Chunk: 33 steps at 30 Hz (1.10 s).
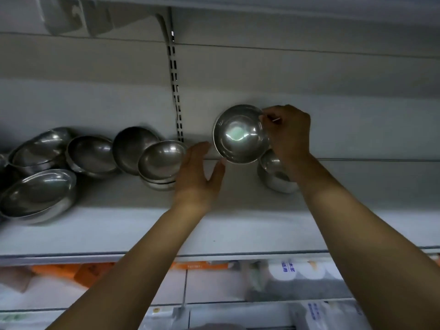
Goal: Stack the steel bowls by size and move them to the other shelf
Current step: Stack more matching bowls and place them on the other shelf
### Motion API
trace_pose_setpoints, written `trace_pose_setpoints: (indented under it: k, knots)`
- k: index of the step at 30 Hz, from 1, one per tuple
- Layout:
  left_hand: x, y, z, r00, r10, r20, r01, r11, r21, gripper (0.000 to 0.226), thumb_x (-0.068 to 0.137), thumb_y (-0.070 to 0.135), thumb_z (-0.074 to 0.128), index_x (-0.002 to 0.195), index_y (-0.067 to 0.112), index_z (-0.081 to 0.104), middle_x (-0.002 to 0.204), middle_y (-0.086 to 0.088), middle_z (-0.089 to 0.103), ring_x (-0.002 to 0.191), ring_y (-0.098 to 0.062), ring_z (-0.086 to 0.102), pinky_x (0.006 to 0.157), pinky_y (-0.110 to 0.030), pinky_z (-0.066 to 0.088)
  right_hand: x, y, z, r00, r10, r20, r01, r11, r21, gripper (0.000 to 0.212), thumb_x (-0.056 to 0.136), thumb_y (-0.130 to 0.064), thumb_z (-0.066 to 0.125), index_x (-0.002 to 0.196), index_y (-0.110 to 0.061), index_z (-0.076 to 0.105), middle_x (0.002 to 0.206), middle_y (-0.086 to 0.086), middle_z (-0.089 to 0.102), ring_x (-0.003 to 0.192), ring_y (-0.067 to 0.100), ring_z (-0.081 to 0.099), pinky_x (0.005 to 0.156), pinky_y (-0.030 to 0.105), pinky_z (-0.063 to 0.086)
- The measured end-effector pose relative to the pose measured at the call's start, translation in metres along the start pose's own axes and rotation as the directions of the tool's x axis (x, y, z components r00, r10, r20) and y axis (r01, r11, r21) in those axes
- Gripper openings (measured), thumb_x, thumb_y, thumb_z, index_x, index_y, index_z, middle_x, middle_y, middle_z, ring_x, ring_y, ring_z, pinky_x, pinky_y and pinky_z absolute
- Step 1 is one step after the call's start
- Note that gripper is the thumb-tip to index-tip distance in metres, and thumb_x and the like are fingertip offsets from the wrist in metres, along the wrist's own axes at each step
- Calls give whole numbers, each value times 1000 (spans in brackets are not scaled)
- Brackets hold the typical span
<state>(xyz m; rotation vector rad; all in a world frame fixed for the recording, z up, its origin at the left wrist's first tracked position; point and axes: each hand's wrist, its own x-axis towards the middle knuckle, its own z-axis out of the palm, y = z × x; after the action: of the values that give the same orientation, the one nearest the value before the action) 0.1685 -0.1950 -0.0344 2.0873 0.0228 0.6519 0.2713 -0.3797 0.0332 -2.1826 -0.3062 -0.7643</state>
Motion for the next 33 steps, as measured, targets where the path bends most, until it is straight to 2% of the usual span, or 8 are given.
trace_pose_setpoints:
  k: [5,10,17,21,24,27,30,33]
  knots:
    - [12,25,29,986,-65,151,80,992,-98,57,101,47,59,153,26,46,151,5,54,138,-8,46,110,-24,36,-2,18,-47,976,211,60,-209,977,-33,13,83,-14,75,74,-5,80,69,8,76,68,20,73,76,36,61]
    - [19,38,60,975,0,221,40,984,-173,56,100,51,54,150,26,51,138,16,61,125,4,52,93,2,35,-6,45,-77,886,440,147,-442,897,-19,13,78,-2,74,65,-1,75,58,6,70,59,20,73,58,24,63]
    - [15,40,90,973,-5,229,46,984,-174,36,102,42,59,134,25,66,120,20,67,119,1,60,101,-16,44,-18,78,-87,850,491,188,-493,869,-43,13,77,-3,74,68,7,75,61,17,71,48,11,68,70,43,66]
    - [12,44,98,964,-129,232,176,965,-194,24,101,40,62,124,32,64,112,25,66,103,11,60,85,0,39,-22,92,-85,869,461,177,-458,887,-60,26,83,-16,70,66,4,69,61,16,67,61,29,67,68,40,56]
    - [14,48,102,909,-284,304,374,878,-299,25,101,41,61,121,27,67,112,12,70,108,-6,64,91,-17,50,-29,95,-81,841,490,228,-511,859,39,34,94,-36,67,70,-12,63,67,0,63,71,19,62,74,34,52]
    - [14,52,103,796,-408,447,588,695,-414,19,100,45,60,109,31,70,117,1,70,118,-22,65,108,-45,52,-41,98,-74,699,589,406,-697,689,200,38,96,-57,60,100,-20,70,96,-2,69,97,20,67,98,51,57]
    - [13,57,103,754,-440,488,652,589,-477,25,90,50,65,104,30,71,111,0,68,110,-25,64,102,-43,53,-52,96,-67,636,613,468,-764,584,274,66,82,-73,58,107,-13,72,105,8,71,104,32,69,101,60,54]
    - [8,61,98,761,-462,455,649,543,-533,9,96,34,66,96,25,65,96,0,64,95,-23,58,85,-38,50,-58,91,-63,706,583,402,-701,655,283,74,73,-76,53,95,-7,70,96,15,73,100,32,70,95,63,55]
